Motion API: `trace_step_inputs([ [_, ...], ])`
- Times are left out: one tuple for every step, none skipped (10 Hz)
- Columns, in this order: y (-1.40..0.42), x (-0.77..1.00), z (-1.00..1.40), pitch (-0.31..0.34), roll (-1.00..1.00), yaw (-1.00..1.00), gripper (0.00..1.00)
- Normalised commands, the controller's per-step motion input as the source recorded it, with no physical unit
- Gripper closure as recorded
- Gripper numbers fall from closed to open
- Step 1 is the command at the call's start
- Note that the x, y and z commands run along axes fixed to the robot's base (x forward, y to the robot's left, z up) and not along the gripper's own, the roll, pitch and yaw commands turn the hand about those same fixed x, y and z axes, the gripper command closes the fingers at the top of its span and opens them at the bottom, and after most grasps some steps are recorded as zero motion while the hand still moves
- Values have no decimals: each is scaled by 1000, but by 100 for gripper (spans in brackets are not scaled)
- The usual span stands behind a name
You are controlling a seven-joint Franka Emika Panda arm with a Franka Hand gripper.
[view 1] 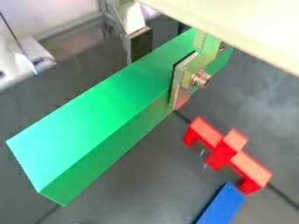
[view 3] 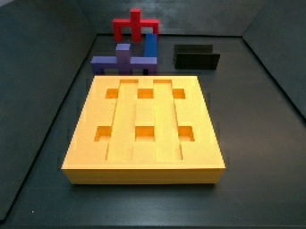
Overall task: Pick up the green object. Move up. Move to above the board. Insert the green object.
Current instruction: Move to above the board.
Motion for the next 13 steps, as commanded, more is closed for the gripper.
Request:
trace_step_inputs([
  [5,33,219,59,5,4,100],
  [-1400,650,185,357,53,-176,100],
  [-1400,643,178,367,53,-160,100],
  [-1400,680,183,371,56,-61,100],
  [-1400,706,186,321,-25,-25,100],
  [-1400,710,187,277,-20,-6,100],
  [-1400,703,193,176,17,4,100],
  [-1400,719,196,149,6,1,100],
  [-1400,744,201,128,16,5,100],
  [-1400,762,207,125,19,6,100],
  [-822,501,128,160,53,7,100],
  [-471,334,84,156,54,8,100],
  [-246,169,57,101,40,7,100],
])
